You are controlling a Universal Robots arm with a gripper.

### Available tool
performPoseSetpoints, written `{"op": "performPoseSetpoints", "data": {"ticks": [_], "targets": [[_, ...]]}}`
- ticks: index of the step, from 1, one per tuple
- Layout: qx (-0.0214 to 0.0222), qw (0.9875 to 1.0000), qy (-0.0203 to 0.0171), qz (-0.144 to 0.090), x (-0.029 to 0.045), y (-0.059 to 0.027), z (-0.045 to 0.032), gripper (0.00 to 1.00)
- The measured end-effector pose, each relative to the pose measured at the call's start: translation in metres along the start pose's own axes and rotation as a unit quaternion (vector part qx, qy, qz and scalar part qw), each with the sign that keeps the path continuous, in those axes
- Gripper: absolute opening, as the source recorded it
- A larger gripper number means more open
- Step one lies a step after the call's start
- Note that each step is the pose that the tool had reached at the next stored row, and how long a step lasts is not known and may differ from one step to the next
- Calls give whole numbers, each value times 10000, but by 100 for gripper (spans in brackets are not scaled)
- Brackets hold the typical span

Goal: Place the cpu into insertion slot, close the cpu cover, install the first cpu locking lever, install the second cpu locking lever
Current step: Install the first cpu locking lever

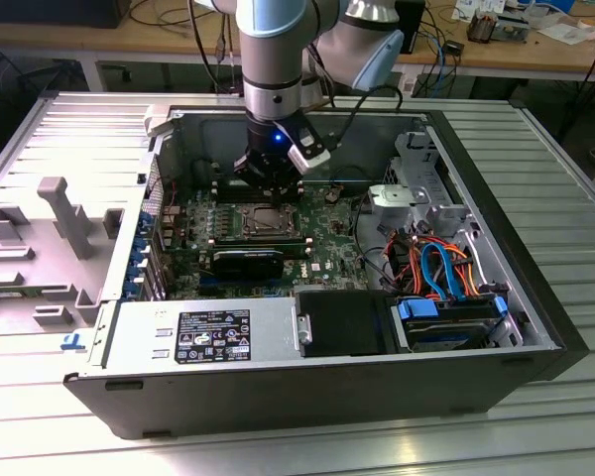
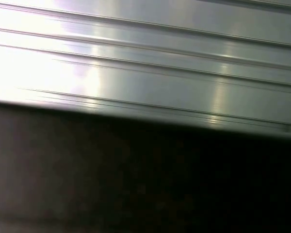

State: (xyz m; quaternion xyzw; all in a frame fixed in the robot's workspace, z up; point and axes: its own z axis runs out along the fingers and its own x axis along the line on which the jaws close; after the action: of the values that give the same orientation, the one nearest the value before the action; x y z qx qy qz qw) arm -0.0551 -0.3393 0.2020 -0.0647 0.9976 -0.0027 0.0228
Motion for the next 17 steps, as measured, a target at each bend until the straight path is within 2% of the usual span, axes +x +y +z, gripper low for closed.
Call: {"op": "performPoseSetpoints", "data": {"ticks": [3,8,11,17], "targets": [[-8,10000,11,-1,-70,-8,13,11],[-5,10000,11,-1,-80,4,16,11],[-6,10000,-6,-2,-88,10,-14,11],[-1,10000,0,-1,-89,8,-95,11]]}}
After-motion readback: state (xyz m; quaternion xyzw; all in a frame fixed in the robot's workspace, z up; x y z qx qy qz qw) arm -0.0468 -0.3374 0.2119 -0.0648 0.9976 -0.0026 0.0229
